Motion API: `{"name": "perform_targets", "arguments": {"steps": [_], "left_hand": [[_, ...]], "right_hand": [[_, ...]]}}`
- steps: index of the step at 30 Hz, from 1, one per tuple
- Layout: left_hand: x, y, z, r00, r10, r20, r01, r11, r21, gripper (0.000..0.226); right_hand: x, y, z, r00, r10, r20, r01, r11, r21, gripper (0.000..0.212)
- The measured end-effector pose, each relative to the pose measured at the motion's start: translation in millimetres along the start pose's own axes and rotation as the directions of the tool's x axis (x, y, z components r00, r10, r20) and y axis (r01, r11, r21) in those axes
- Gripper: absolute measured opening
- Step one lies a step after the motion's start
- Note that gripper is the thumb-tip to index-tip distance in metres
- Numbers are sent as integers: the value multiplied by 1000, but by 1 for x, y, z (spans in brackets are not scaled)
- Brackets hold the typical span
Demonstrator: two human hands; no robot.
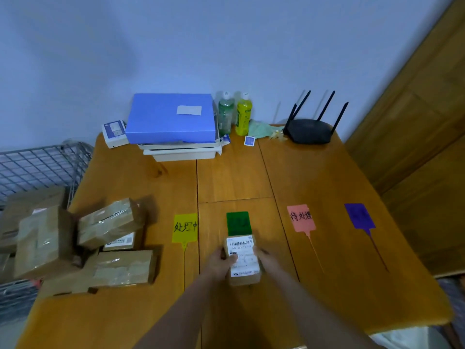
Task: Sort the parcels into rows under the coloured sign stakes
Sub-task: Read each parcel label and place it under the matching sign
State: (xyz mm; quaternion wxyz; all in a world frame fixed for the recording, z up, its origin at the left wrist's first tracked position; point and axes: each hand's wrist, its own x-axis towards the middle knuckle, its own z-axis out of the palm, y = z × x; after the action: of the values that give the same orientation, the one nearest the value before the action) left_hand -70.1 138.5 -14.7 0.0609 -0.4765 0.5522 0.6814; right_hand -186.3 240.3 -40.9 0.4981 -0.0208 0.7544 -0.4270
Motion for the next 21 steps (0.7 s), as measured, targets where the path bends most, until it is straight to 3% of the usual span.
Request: {"name": "perform_targets", "arguments": {"steps": [10,16,21], "left_hand": [[6,-5,12,998,48,-49,-47,999,19,58],[4,-1,10,999,28,-23,-28,1000,-11,65],[-3,7,-2,999,44,-26,-43,999,16,61]], "right_hand": [[10,6,-4,997,30,-68,-27,999,46,25],[3,-5,-5,997,79,-26,-79,997,-11,37],[-5,-23,0,988,16,-154,-28,997,-77,38]]}}
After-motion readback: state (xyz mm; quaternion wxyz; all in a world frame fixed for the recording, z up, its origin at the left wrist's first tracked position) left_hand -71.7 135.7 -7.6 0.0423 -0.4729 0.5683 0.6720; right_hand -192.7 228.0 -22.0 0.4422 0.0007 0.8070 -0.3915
